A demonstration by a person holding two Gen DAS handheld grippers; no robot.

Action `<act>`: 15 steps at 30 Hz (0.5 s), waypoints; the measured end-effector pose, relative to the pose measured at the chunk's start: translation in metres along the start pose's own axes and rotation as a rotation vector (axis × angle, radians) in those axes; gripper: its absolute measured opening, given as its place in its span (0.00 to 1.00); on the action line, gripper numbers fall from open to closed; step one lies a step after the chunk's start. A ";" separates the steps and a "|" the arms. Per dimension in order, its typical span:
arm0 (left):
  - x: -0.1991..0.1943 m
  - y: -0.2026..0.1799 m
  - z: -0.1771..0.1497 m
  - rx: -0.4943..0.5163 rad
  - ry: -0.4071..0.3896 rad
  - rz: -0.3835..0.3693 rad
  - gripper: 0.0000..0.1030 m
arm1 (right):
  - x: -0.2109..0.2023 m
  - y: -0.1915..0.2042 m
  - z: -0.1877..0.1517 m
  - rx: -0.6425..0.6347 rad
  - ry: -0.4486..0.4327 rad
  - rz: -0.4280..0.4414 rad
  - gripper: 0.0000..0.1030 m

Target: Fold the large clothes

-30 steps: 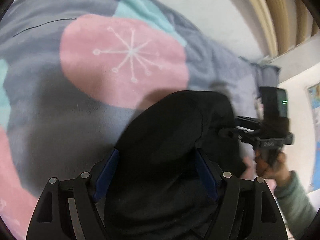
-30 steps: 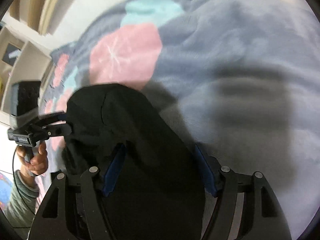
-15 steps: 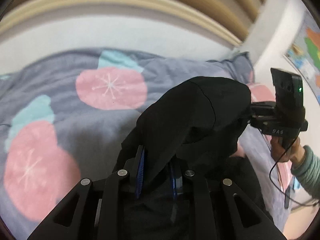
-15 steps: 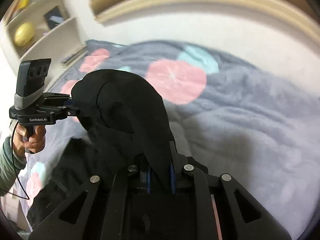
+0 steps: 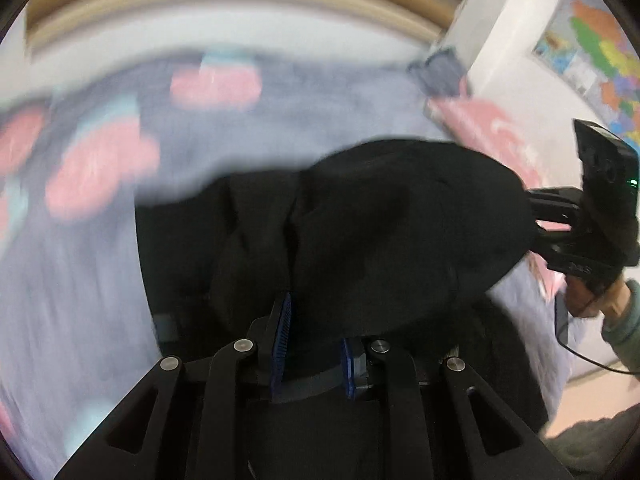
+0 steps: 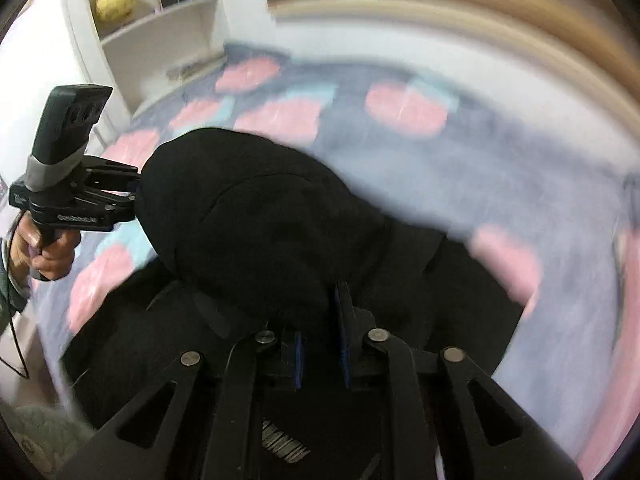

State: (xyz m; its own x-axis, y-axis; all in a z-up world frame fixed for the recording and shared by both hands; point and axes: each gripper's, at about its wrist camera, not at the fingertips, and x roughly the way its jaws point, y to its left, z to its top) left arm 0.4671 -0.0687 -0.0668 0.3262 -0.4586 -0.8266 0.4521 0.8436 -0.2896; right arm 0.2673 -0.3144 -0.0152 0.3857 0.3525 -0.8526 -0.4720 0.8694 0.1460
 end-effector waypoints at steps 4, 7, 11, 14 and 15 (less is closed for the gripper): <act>0.030 0.014 -0.076 -0.145 0.161 -0.024 0.22 | 0.023 0.000 -0.053 0.157 0.125 0.030 0.30; 0.026 0.021 -0.106 -0.201 0.196 -0.022 0.22 | 0.020 -0.013 -0.069 0.256 0.157 0.052 0.31; -0.014 0.024 -0.093 -0.217 0.086 -0.012 0.22 | -0.015 -0.024 -0.049 0.293 0.084 0.048 0.35; -0.044 0.018 -0.051 -0.191 -0.031 -0.032 0.23 | -0.042 -0.031 -0.021 0.314 -0.027 0.055 0.55; -0.050 0.013 -0.037 -0.181 -0.063 -0.045 0.24 | -0.050 -0.030 -0.005 0.316 -0.073 0.047 0.56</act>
State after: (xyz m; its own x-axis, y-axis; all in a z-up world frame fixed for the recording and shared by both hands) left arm 0.4260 -0.0242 -0.0476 0.3631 -0.5085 -0.7808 0.3125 0.8559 -0.4121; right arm 0.2584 -0.3597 0.0211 0.4301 0.4091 -0.8048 -0.2258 0.9119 0.3428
